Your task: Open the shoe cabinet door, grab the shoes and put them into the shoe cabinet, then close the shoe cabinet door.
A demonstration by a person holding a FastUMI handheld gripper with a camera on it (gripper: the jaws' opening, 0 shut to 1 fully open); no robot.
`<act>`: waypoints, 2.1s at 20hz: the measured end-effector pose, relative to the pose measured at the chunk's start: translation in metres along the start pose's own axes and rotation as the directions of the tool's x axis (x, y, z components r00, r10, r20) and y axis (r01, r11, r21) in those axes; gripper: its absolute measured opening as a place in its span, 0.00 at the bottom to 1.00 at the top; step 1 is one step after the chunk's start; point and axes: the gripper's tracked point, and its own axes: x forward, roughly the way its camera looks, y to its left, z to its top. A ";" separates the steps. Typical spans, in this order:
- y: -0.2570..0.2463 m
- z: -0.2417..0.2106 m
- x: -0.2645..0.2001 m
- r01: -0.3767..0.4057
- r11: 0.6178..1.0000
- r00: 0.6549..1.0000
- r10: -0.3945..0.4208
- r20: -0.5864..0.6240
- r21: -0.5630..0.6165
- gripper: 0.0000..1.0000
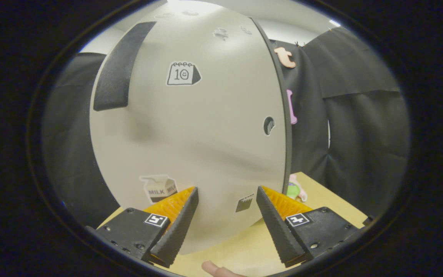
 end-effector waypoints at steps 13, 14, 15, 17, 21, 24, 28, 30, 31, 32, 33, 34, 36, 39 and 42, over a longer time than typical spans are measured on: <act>0.026 0.015 -0.016 0.013 0.998 0.999 -0.011 0.030 -0.057 0.97; 0.025 0.016 -0.020 0.013 0.998 0.999 -0.011 0.033 -0.058 0.97; 0.026 0.017 -0.024 0.009 0.998 0.999 -0.007 0.033 -0.060 0.97; 0.028 0.017 -0.032 -0.006 0.998 1.000 0.008 0.029 -0.063 0.97; 0.028 0.021 -0.067 -0.028 0.997 0.999 0.030 0.035 -0.066 0.97; 0.024 0.034 -0.108 -0.022 0.997 0.997 0.028 0.073 -0.077 0.97; 0.023 0.070 -0.176 -0.029 0.993 0.982 0.049 0.180 -0.113 0.98; 0.016 0.085 -0.207 -0.011 0.992 0.970 0.041 0.238 -0.128 0.99; 0.012 0.092 -0.222 0.000 0.991 0.963 0.036 0.266 -0.131 0.99; 0.007 0.099 -0.234 0.013 0.991 0.957 0.025 0.288 -0.131 0.99; 0.003 0.105 -0.245 0.023 0.991 0.952 0.019 0.307 -0.130 0.99; 0.001 0.110 -0.254 0.025 0.991 0.946 0.020 0.324 -0.134 0.99; -0.003 0.114 -0.268 0.028 0.989 0.937 0.024 0.349 -0.143 0.99; -0.006 0.116 -0.282 0.027 0.988 0.925 0.034 0.377 -0.155 0.99; -0.011 0.113 -0.284 0.029 0.988 0.923 0.032 0.384 -0.153 0.99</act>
